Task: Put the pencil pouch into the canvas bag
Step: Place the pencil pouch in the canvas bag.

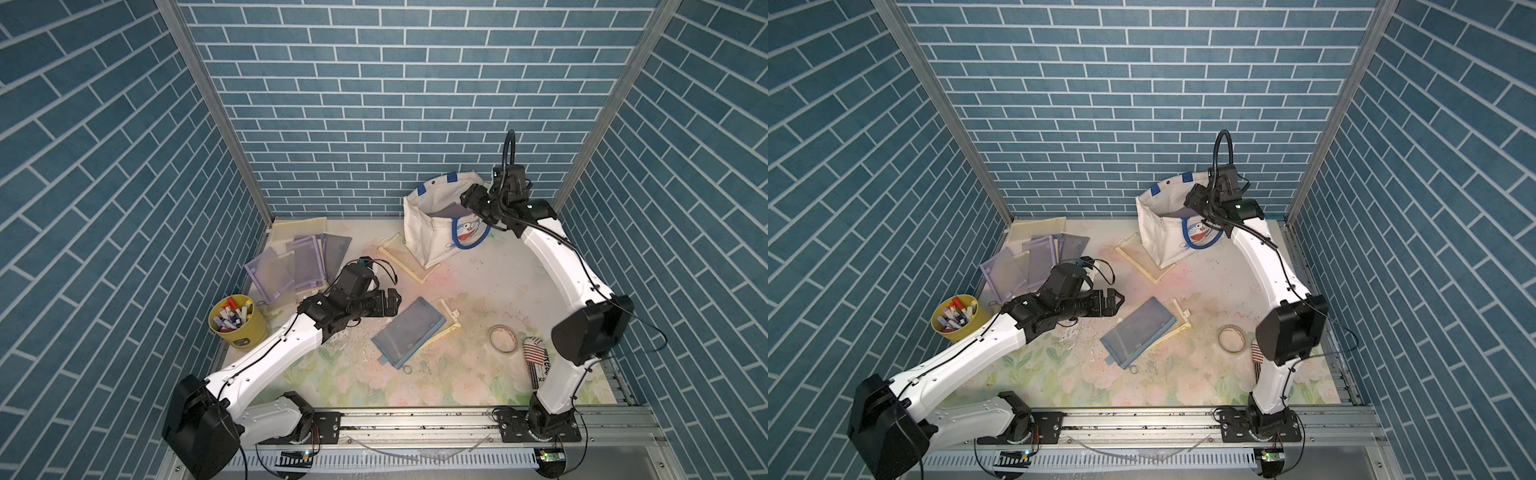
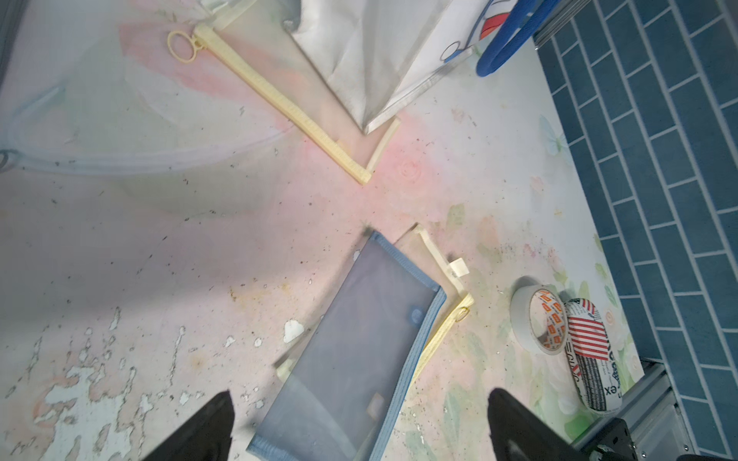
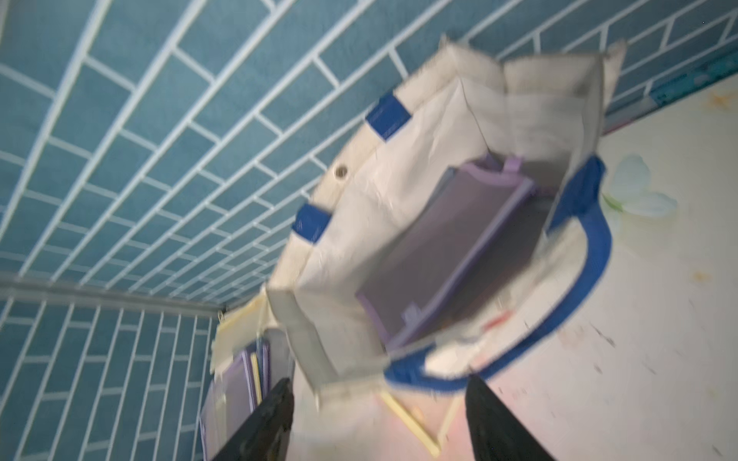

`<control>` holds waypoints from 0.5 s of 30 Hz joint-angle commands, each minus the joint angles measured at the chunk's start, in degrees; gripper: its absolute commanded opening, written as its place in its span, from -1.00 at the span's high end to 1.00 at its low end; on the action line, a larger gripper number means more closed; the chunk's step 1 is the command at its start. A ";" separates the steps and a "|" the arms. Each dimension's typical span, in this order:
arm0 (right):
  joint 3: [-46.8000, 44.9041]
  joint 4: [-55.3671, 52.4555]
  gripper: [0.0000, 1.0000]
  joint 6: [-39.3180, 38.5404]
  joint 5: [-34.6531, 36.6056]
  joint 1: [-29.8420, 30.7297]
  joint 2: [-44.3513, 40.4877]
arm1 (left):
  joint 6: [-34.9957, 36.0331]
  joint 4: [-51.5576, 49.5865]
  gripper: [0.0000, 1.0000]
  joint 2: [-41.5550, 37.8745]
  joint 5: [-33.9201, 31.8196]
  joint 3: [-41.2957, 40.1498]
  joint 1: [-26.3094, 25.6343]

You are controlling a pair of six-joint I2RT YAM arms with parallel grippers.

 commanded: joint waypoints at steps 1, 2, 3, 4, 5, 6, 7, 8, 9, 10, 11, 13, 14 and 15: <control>-14.60 -2.51 -0.36 -2.91 -2.09 1.55 -10.53 | -0.82 -1.54 -0.99 0.80 4.16 -1.83 2.12; -19.30 -2.22 -0.36 -2.07 -4.34 2.15 -13.73 | -0.59 -1.63 -0.99 1.33 4.89 -2.22 2.83; -24.01 -2.01 -0.36 -0.94 -5.50 2.61 -16.51 | -0.41 -1.63 -0.99 1.88 5.52 -2.62 3.52; -27.89 -1.28 -0.37 0.19 -6.95 3.04 -18.46 | -0.31 -1.59 -0.99 2.39 5.99 -2.89 4.09; -32.47 0.56 -0.37 1.71 -9.02 3.44 -20.46 | -0.05 -1.27 -0.99 3.12 6.50 -3.08 4.66; -37.06 2.85 -0.36 3.37 -11.06 3.83 -21.99 | 0.27 -0.79 -0.99 3.78 6.97 -3.25 5.14; -40.74 5.46 -0.37 4.88 -12.80 4.14 -22.95 | 0.62 -0.31 -0.99 4.49 7.23 -3.32 5.50; -44.22 8.55 -0.36 6.39 -14.69 4.46 -23.55 | 1.04 0.23 -0.99 5.64 7.42 -3.15 5.66; -46.83 10.81 -0.36 7.46 -16.09 4.98 -23.45 | 1.62 0.46 -0.98 6.95 7.63 -2.86 5.77; -48.19 12.31 -0.36 7.89 -17.29 5.52 -22.86 | 2.25 0.63 -0.98 8.12 7.74 -2.51 5.82; -49.24 14.14 -0.36 8.09 -18.69 6.15 -21.75 | 2.82 0.95 -0.97 9.64 7.91 -2.29 5.82; -51.30 17.81 -0.36 9.16 -21.06 7.00 -19.43 | 3.79 1.82 -0.95 12.25 8.09 -2.21 5.82; -52.56 19.96 -0.36 9.82 -22.07 7.49 -18.07 | 4.25 2.93 -0.94 13.43 8.21 -2.60 5.80; -53.64 22.05 -0.36 10.35 -23.17 7.89 -16.61 | 4.45 4.01 -0.95 14.67 8.53 -3.22 5.82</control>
